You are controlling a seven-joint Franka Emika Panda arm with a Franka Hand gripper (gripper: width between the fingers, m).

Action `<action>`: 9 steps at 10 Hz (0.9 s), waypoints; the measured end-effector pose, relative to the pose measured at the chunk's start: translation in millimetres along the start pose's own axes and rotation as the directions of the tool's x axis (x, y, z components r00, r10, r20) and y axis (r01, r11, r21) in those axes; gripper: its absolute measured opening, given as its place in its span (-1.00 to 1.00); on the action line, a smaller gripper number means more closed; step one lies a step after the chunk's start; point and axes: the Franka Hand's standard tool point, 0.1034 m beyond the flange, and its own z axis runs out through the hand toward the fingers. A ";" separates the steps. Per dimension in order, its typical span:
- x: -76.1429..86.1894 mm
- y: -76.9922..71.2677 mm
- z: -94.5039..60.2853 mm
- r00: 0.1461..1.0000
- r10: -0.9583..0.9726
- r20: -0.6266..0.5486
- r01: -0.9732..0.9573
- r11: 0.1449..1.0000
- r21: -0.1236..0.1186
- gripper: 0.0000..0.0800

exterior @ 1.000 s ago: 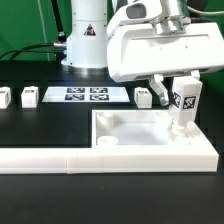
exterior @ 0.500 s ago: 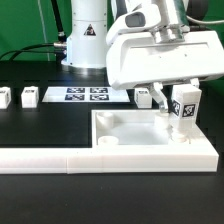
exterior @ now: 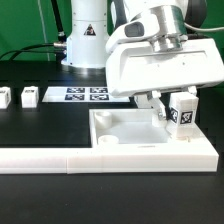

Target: Assemble square table

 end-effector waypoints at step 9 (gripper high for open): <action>-7.3 -1.3 2.1 0.999 0.005 0.035 -0.005 1.000 0.007 0.62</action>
Offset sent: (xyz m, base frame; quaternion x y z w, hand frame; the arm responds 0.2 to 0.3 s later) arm 0.0000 0.0000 0.0000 0.0000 0.0000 0.0000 1.0000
